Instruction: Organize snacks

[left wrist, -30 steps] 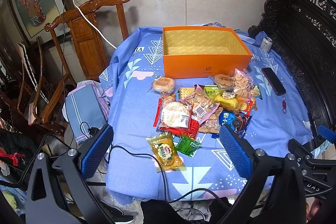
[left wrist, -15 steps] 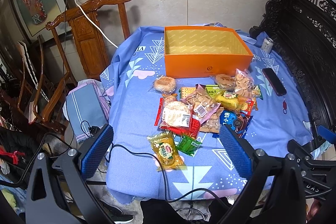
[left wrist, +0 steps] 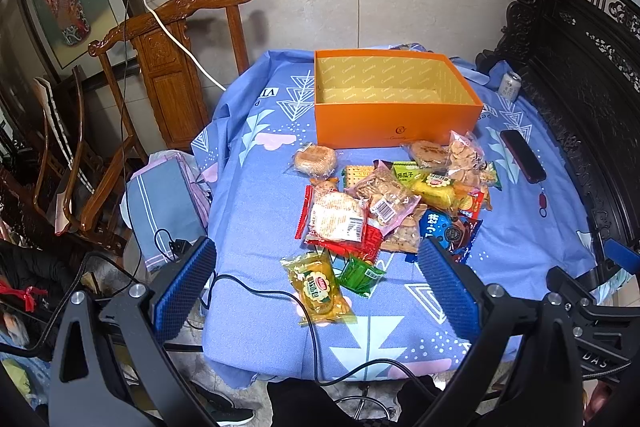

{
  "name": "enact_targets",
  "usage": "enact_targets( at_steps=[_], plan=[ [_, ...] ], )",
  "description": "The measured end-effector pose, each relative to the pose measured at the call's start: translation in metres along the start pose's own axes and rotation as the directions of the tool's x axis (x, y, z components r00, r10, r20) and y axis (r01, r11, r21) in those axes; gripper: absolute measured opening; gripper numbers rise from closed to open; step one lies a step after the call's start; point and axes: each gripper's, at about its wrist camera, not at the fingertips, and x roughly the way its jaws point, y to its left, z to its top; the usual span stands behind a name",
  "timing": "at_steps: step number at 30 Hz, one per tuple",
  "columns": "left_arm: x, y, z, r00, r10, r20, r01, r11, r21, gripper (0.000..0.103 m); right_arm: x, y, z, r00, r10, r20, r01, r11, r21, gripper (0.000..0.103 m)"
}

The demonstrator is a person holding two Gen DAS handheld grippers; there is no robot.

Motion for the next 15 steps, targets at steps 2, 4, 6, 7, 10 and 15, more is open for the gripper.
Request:
enact_targets(
  at_steps=[2, 4, 6, 7, 10, 15],
  plan=[
    [0.0001, 0.0002, -0.0001, 1.0, 0.001, 0.001, -0.001, 1.0, 0.0, 0.099, 0.0001, -0.0004, 0.0003, 1.0, -0.002, 0.001, 0.002, 1.0, 0.0, 0.1],
    [0.0008, 0.0025, -0.0018, 1.0, 0.001, 0.0, -0.001, 1.0, 0.0, 0.099, 0.0005, -0.0008, 0.0007, 1.0, -0.001, 0.001, 0.001, 1.0, 0.0, 0.1],
    [0.0002, 0.0012, -0.0005, 1.0, 0.001, -0.001, -0.001, 1.0, 0.0, 0.099, 0.0009, -0.0012, 0.0011, 1.0, -0.001, 0.0, 0.001, 1.0, 0.0, 0.1],
    [0.0002, 0.0011, -0.0004, 1.0, 0.001, -0.001, -0.001, 1.0, 0.0, 0.099, 0.001, -0.0014, 0.0012, 1.0, -0.001, 0.0, 0.001, 1.0, 0.0, 0.1],
    [0.0003, 0.0011, -0.0005, 1.0, 0.001, 0.0, -0.001, 1.0, 0.0, 0.099, 0.0013, -0.0003, 0.0011, 1.0, -0.001, -0.001, 0.001, 1.0, -0.001, 0.1],
    [0.0005, 0.002, -0.0014, 1.0, 0.001, -0.001, -0.001, 1.0, 0.0, 0.099, 0.0017, 0.001, 0.0011, 1.0, 0.0, -0.002, 0.0, 1.0, -0.002, 0.1]
  ],
)
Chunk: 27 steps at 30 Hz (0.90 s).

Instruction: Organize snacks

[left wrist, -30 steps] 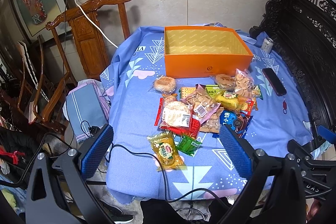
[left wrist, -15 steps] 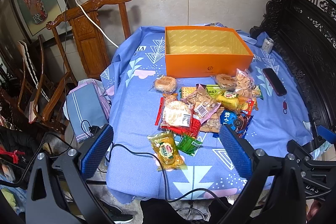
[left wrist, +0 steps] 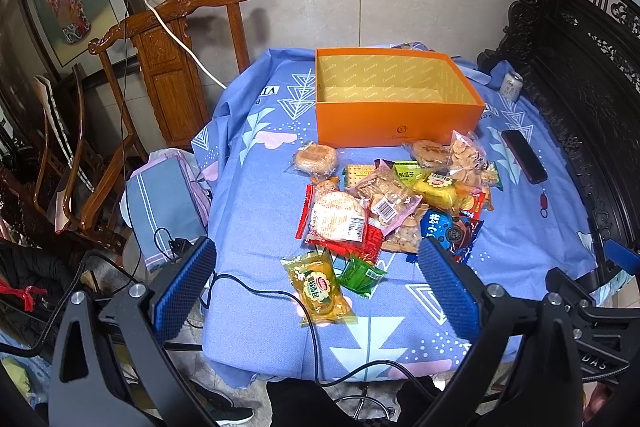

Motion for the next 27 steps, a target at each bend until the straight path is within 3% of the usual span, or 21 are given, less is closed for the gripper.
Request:
enact_targets(
  at_steps=[8, 20, 24, 27],
  plan=[
    [0.002, 0.002, -0.003, 1.0, -0.007, 0.004, 0.007, 1.0, 0.011, 0.099, 0.001, 0.004, 0.0, 1.0, 0.0, -0.002, 0.0, 1.0, 0.002, 0.1],
    [0.035, 0.002, 0.018, 1.0, -0.02, 0.01, 0.02, 1.0, 0.002, 0.099, 0.03, -0.012, 0.018, 1.0, 0.023, 0.001, -0.023, 1.0, -0.014, 0.1],
    [0.062, 0.014, 0.022, 0.999, -0.043, -0.006, 0.043, 0.999, -0.008, 0.099, 0.059, -0.018, 0.023, 0.995, 0.101, 0.013, -0.101, 0.995, -0.022, 0.1],
    [0.078, 0.023, 0.022, 0.999, -0.035, 0.024, 0.035, 0.999, -0.01, 0.099, 0.086, -0.014, 0.028, 0.985, 0.169, 0.038, -0.164, 0.981, -0.104, 0.1]
  ],
)
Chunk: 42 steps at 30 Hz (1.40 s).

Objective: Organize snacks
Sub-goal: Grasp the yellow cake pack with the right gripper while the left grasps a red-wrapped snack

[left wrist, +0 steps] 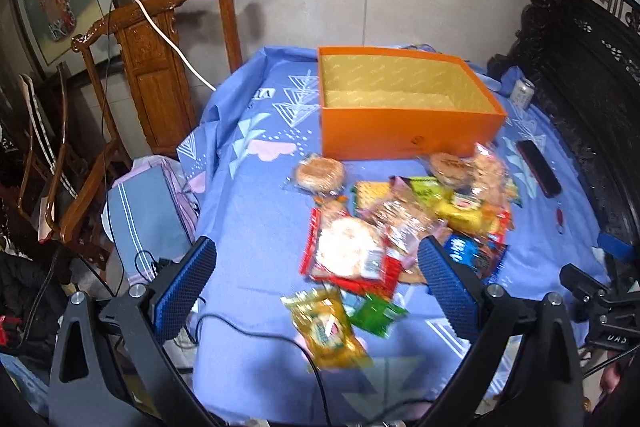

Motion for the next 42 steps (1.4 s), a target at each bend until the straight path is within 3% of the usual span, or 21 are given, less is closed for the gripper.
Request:
enact_targets(
  at_steps=[2, 6, 10, 13, 15, 22, 25, 28, 29, 30, 33, 42],
  plan=[
    [0.011, 0.007, -0.001, 1.0, -0.003, 0.018, 0.003, 1.0, 0.004, 0.099, 0.021, 0.001, 0.004, 0.999, 0.035, 0.002, -0.035, 0.996, -0.084, 0.1],
    [0.035, 0.022, -0.002, 0.999, -0.023, 0.025, 0.023, 1.0, -0.003, 0.099, 0.047, 0.009, 0.014, 0.994, 0.11, 0.017, -0.105, 0.976, -0.192, 0.089],
    [0.054, 0.034, -0.005, 0.999, -0.04, 0.026, 0.04, 0.999, -0.018, 0.099, 0.078, 0.014, 0.023, 0.986, 0.166, 0.005, -0.157, 0.943, -0.294, 0.088],
    [0.065, 0.035, -0.008, 0.999, -0.043, 0.034, 0.042, 0.999, 0.017, 0.099, 0.103, 0.016, 0.031, 0.981, 0.191, -0.036, -0.191, 0.916, -0.353, 0.075],
    [0.076, 0.032, -0.012, 0.999, -0.027, 0.017, 0.026, 0.998, 0.05, 0.099, 0.119, 0.018, 0.033, 0.979, 0.195, -0.057, -0.201, 0.894, -0.401, 0.067],
    [0.104, 0.025, -0.024, 0.998, -0.006, -0.061, 0.011, 0.996, 0.085, 0.099, 0.146, 0.026, 0.035, 0.98, 0.186, -0.078, -0.198, 0.82, -0.537, 0.066],
    [0.112, 0.02, -0.024, 0.996, -0.011, -0.084, 0.02, 0.995, 0.096, 0.099, 0.145, 0.034, 0.034, 0.986, 0.166, -0.03, -0.15, 0.783, -0.603, 0.061],
    [0.118, 0.014, -0.024, 0.996, -0.029, -0.085, 0.04, 0.991, 0.129, 0.099, 0.158, 0.036, 0.035, 0.985, 0.151, -0.087, -0.172, 0.76, -0.627, 0.061],
    [0.121, 0.011, -0.024, 0.996, -0.032, -0.088, 0.043, 0.99, 0.136, 0.099, 0.162, 0.036, 0.036, 0.984, 0.149, -0.1, -0.178, 0.754, -0.633, 0.058],
    [0.125, 0.009, -0.024, 0.995, -0.035, -0.095, 0.048, 0.989, 0.143, 0.099, 0.164, 0.036, 0.035, 0.982, 0.15, -0.114, -0.188, 0.748, -0.636, 0.048],
    [0.14, 0.001, -0.025, 0.991, -0.055, -0.121, 0.074, 0.985, 0.158, 0.099, 0.162, 0.036, 0.034, 0.984, 0.144, -0.105, -0.178, 0.757, -0.628, 0.034],
    [0.179, -0.033, -0.025, 0.973, -0.132, -0.189, 0.172, 0.962, 0.213, 0.099, 0.139, 0.014, 0.033, 0.985, 0.161, -0.069, -0.175, 0.886, -0.43, 0.033]
  ],
)
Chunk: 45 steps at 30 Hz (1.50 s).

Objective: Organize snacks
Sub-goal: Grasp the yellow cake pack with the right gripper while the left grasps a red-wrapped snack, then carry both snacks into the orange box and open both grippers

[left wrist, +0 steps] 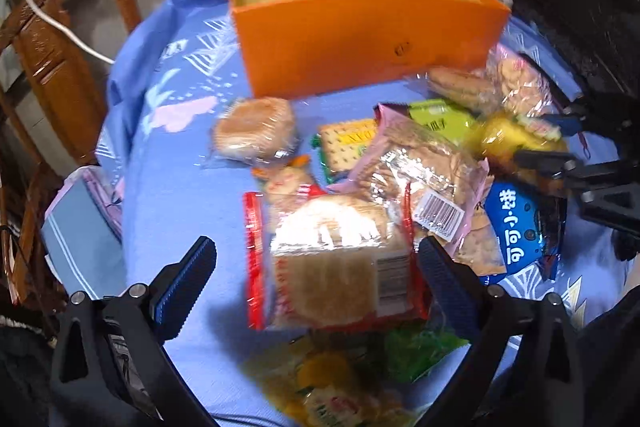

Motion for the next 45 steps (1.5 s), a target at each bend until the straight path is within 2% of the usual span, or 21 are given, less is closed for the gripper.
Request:
enact_targets(
  at_steps=[4, 9, 11, 14, 16, 17, 20, 23, 32, 40, 45],
  plan=[
    [0.019, -0.01, 0.0, 0.999, -0.026, -0.047, 0.028, 0.999, 0.032, 0.099, -0.006, -0.005, -0.003, 1.0, 0.001, 0.015, -0.003, 0.995, 0.098, 0.033],
    [0.031, -0.011, -0.006, 0.999, -0.029, -0.044, 0.03, 0.999, 0.035, 0.096, -0.017, -0.009, -0.007, 0.999, 0.0, 0.044, -0.007, 0.984, 0.177, 0.033],
    [0.029, -0.004, -0.007, 0.998, -0.057, -0.033, 0.058, 0.998, 0.0, 0.08, -0.023, -0.008, -0.006, 0.998, -0.01, 0.056, 0.0, 0.982, 0.186, 0.033],
    [0.024, 0.003, -0.008, 0.996, -0.092, -0.015, 0.092, 0.995, -0.041, 0.063, -0.029, -0.011, -0.005, 0.997, -0.009, 0.072, -0.007, 0.977, 0.212, 0.033],
    [0.021, 0.003, -0.008, 0.996, -0.091, -0.009, 0.091, 0.995, -0.037, 0.056, -0.031, -0.013, -0.005, 0.997, -0.017, 0.075, 0.0, 0.974, 0.225, 0.033],
    [0.019, 0.004, -0.008, 0.996, -0.094, -0.004, 0.093, 0.995, -0.037, 0.047, -0.032, -0.013, -0.005, 0.997, -0.017, 0.078, -0.001, 0.973, 0.231, 0.033],
    [0.013, 0.008, -0.007, 0.995, -0.1, 0.01, 0.101, 0.994, -0.046, 0.033, -0.037, -0.012, -0.006, 0.996, -0.016, 0.091, -0.007, 0.97, 0.243, 0.033],
    [0.007, 0.013, -0.007, 0.995, -0.102, 0.024, 0.103, 0.993, -0.059, 0.025, -0.039, -0.012, -0.006, 0.995, -0.011, 0.099, -0.014, 0.969, 0.248, 0.033],
    [-0.023, 0.023, -0.001, 0.992, -0.097, 0.076, 0.102, 0.992, -0.072, 0.016, -0.045, -0.007, -0.003, 0.993, -0.006, 0.12, -0.024, 0.97, 0.243, 0.033],
    [-0.03, 0.026, 0.003, 0.991, -0.103, 0.09, 0.111, 0.99, -0.083, 0.015, -0.044, -0.006, 0.0, 0.993, -0.001, 0.118, -0.027, 0.97, 0.24, 0.033],
    [-0.048, 0.024, 0.012, 0.985, -0.112, 0.13, 0.122, 0.99, -0.071, 0.015, -0.052, -0.009, 0.003, 0.991, -0.019, 0.133, -0.014, 0.969, 0.247, 0.033]
  ],
)
